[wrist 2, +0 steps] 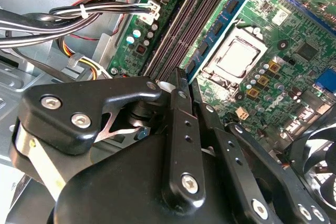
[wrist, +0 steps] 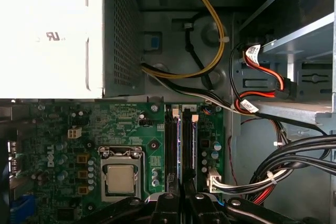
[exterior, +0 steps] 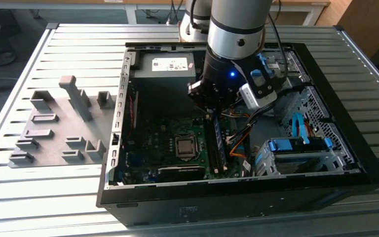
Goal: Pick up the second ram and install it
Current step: 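Insert the second ram into the second slot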
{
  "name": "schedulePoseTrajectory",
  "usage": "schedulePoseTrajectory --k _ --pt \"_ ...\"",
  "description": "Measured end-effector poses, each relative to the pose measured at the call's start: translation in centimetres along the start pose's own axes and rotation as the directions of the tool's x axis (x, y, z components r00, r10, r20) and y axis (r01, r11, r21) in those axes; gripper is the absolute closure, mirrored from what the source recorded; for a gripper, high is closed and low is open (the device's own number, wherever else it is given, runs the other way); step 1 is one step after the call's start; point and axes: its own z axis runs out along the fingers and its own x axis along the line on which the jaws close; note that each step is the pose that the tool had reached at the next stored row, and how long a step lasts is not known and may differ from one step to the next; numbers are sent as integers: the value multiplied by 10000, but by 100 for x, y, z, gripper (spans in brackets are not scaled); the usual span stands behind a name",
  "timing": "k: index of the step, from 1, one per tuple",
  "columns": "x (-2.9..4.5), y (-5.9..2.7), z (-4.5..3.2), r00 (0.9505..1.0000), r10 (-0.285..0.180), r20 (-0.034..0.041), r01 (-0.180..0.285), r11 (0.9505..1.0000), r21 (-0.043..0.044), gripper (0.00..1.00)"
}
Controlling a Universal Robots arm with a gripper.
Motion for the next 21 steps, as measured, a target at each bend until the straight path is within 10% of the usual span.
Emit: schedulePoseTrajectory --k 21 --pt "0 2 59 10000 0 0 0 10000 0 86"
